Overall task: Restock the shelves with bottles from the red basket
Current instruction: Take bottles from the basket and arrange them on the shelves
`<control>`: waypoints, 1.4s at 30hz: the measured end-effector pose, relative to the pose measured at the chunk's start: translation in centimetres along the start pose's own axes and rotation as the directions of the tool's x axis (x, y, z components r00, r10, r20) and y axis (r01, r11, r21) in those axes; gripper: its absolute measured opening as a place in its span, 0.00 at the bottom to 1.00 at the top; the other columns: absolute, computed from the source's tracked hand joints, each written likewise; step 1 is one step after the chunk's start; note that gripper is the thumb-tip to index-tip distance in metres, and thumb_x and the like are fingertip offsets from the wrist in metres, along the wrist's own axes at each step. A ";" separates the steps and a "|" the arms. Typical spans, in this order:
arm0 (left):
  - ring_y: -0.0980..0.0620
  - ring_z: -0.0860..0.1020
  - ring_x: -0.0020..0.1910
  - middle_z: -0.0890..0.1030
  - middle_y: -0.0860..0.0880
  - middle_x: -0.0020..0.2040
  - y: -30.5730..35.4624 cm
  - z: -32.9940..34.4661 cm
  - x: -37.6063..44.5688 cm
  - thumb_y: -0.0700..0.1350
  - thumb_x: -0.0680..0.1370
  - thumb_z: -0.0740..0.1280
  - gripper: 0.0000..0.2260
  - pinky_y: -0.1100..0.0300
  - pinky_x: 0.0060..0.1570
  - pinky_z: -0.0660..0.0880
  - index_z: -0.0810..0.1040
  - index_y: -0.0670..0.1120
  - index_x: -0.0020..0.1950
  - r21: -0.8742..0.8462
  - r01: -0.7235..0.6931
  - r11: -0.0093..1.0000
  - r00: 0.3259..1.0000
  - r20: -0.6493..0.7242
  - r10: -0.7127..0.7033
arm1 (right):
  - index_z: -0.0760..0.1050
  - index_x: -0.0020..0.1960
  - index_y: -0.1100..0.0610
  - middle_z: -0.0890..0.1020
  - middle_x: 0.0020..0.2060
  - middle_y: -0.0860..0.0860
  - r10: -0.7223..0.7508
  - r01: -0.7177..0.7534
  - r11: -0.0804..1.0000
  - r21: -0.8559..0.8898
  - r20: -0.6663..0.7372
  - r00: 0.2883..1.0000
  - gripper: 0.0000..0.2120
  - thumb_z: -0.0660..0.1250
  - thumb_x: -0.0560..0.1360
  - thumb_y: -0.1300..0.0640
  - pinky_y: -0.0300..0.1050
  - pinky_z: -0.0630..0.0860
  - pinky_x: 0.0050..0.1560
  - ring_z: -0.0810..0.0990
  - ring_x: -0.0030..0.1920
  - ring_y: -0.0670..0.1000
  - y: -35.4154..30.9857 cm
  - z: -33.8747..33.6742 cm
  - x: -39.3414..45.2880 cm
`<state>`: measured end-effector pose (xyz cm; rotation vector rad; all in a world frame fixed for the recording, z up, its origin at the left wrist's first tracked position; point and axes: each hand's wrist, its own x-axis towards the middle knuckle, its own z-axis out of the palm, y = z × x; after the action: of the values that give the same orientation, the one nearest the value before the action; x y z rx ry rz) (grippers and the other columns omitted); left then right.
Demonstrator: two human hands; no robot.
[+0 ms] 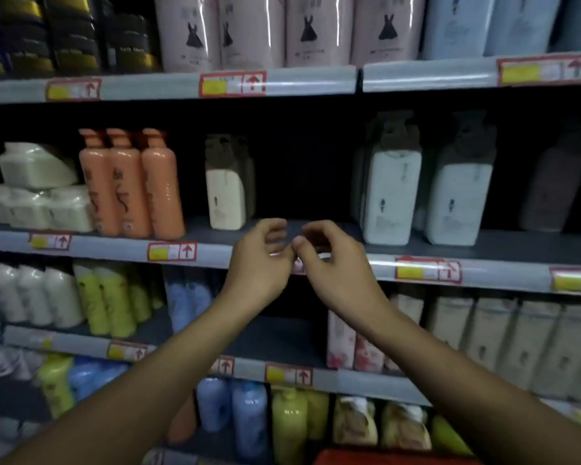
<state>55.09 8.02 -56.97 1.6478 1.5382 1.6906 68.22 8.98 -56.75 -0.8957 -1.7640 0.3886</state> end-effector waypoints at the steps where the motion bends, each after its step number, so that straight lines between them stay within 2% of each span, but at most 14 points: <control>1: 0.51 0.82 0.55 0.82 0.46 0.59 -0.2 0.9 -1.3 0.36 0.77 0.69 0.17 0.57 0.55 0.79 0.76 0.45 0.65 0.006 0.000 1.000 1.000 0.028 0.000 | 0.78 0.60 0.55 0.83 0.52 0.49 0.018 -0.018 1.000 -0.018 0.009 1.000 0.12 0.66 0.79 0.52 0.39 0.76 0.54 0.81 0.52 0.46 0.6 -1.1 -1.5; 4: 0.55 0.82 0.48 0.82 0.47 0.55 -1.0 4.0 -5.7 0.39 0.76 0.72 0.13 0.63 0.51 0.78 0.77 0.47 0.60 -0.027 0.041 0.999 0.991 0.132 -0.037 | 0.78 0.59 0.55 0.83 0.50 0.49 0.087 -0.082 0.993 -0.084 0.067 0.994 0.12 0.66 0.79 0.51 0.37 0.76 0.51 0.81 0.51 0.45 2.6 -4.7 -6.3; 8: 0.51 0.81 0.46 0.82 0.44 0.50 -3.8 8.9 -12.5 0.38 0.76 0.72 0.10 0.63 0.47 0.77 0.76 0.47 0.54 -0.030 0.153 0.988 0.950 0.280 -0.138 | 0.79 0.55 0.56 0.83 0.45 0.48 0.221 -0.191 0.954 -0.231 0.110 0.969 0.10 0.66 0.79 0.51 0.28 0.71 0.42 0.80 0.45 0.46 7.4 -9.4 -12.8; 12: 0.50 0.82 0.43 0.83 0.46 0.48 -8.8 13.2 -19.1 0.38 0.75 0.73 0.11 0.60 0.43 0.77 0.78 0.51 0.52 0.007 0.273 0.962 0.876 0.411 -0.252 | 0.79 0.53 0.59 0.84 0.45 0.53 0.437 -0.352 0.856 -0.378 0.169 0.883 0.09 0.67 0.79 0.55 0.41 0.72 0.44 0.81 0.45 0.51 14.9 -12.8 -19.1; 16: 0.51 0.82 0.49 0.83 0.49 0.51 -12.8 16.2 -23.6 0.39 0.76 0.72 0.11 0.60 0.50 0.77 0.79 0.49 0.57 0.107 0.356 0.929 0.764 0.539 -0.354 | 0.80 0.48 0.60 0.84 0.44 0.55 0.638 -0.404 0.708 -0.579 0.279 0.718 0.06 0.68 0.77 0.57 0.47 0.74 0.43 0.81 0.44 0.55 22.7 -14.0 -25.1; 18: 0.52 0.82 0.50 0.84 0.48 0.53 -14.6 17.5 -25.0 0.40 0.76 0.73 0.11 0.57 0.52 0.79 0.79 0.55 0.53 0.118 0.395 0.911 0.725 0.570 -0.387 | 0.80 0.48 0.56 0.84 0.44 0.53 0.707 -0.386 0.648 -0.657 0.330 0.625 0.06 0.67 0.75 0.54 0.49 0.76 0.44 0.82 0.45 0.55 26.7 -14.2 -27.9; 21: 0.56 0.82 0.51 0.83 0.52 0.53 -16.3 19.2 -26.4 0.40 0.77 0.72 0.10 0.61 0.52 0.78 0.78 0.53 0.55 0.155 0.410 0.899 0.675 0.611 -0.414 | 0.72 0.70 0.53 0.82 0.60 0.57 0.793 -0.342 0.550 -0.762 0.348 0.501 0.26 0.65 0.73 0.52 0.52 0.78 0.58 0.81 0.60 0.59 31.4 -13.6 -30.9; 23: 0.59 0.81 0.52 0.83 0.53 0.53 -17.1 20.4 -27.1 0.39 0.77 0.71 0.10 0.65 0.51 0.77 0.79 0.49 0.58 0.139 0.406 0.903 0.681 0.613 -0.401 | 0.62 0.77 0.55 0.75 0.68 0.60 0.830 -0.288 0.503 -0.815 0.362 0.424 0.33 0.66 0.74 0.55 0.53 0.73 0.66 0.75 0.67 0.62 33.2 -13.0 -31.9; 26: 0.59 0.82 0.51 0.83 0.54 0.53 -17.3 21.6 -28.1 0.38 0.78 0.69 0.11 0.69 0.49 0.77 0.80 0.46 0.59 0.103 0.393 0.914 0.697 0.614 -0.369 | 0.66 0.74 0.56 0.73 0.70 0.58 0.875 -0.233 0.439 -0.868 0.355 0.329 0.27 0.67 0.76 0.54 0.52 0.72 0.67 0.74 0.67 0.61 34.1 -12.7 -32.6; 30: 0.58 0.82 0.51 0.84 0.51 0.52 -17.6 22.7 -29.4 0.37 0.78 0.68 0.11 0.65 0.50 0.79 0.80 0.46 0.58 0.075 0.414 0.907 0.687 0.628 -0.366 | 0.74 0.65 0.57 0.80 0.60 0.55 0.907 -0.166 0.403 -0.900 0.369 0.201 0.18 0.69 0.76 0.59 0.44 0.75 0.56 0.80 0.58 0.54 35.2 -12.8 -33.7; 34: 0.58 0.81 0.54 0.83 0.51 0.55 -17.7 23.3 -30.0 0.38 0.78 0.67 0.13 0.67 0.53 0.77 0.79 0.45 0.62 0.119 0.405 0.906 0.640 0.671 -0.374 | 0.76 0.60 0.57 0.80 0.57 0.53 0.897 -0.127 0.404 -0.906 0.365 0.250 0.13 0.68 0.76 0.57 0.42 0.71 0.48 0.80 0.53 0.53 34.2 -12.0 -33.3; 38: 0.56 0.79 0.60 0.80 0.51 0.61 -17.7 24.1 -30.3 0.38 0.78 0.68 0.17 0.62 0.60 0.76 0.75 0.47 0.67 0.180 0.387 0.904 0.566 0.728 -0.387 | 0.74 0.43 0.55 0.84 0.49 0.54 0.866 -0.089 0.393 -0.915 0.336 0.370 0.11 0.68 0.74 0.47 0.43 0.70 0.42 0.83 0.49 0.56 31.3 -11.3 -31.8; 40: 0.55 0.78 0.61 0.79 0.51 0.62 -17.8 24.8 -30.7 0.38 0.77 0.69 0.20 0.57 0.62 0.77 0.73 0.46 0.69 0.185 0.376 0.908 0.554 0.740 -0.380 | 0.74 0.40 0.56 0.84 0.47 0.56 0.856 -0.215 0.385 -0.898 0.260 0.446 0.16 0.68 0.74 0.43 0.43 0.70 0.41 0.83 0.49 0.58 29.7 -11.4 -30.4; 42: 0.54 0.78 0.60 0.79 0.53 0.60 -17.8 25.4 -31.3 0.38 0.75 0.71 0.23 0.53 0.63 0.77 0.73 0.46 0.69 0.191 0.355 0.915 0.563 0.738 -0.372 | 0.79 0.42 0.57 0.84 0.45 0.56 0.860 -0.418 0.373 -0.828 0.140 0.490 0.20 0.69 0.71 0.39 0.43 0.72 0.42 0.83 0.48 0.59 28.3 -11.9 -28.9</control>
<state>78.03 0.60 -93.84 1.5819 1.2987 0.5907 94.14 4.81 -89.74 -2.3773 -2.0142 0.5550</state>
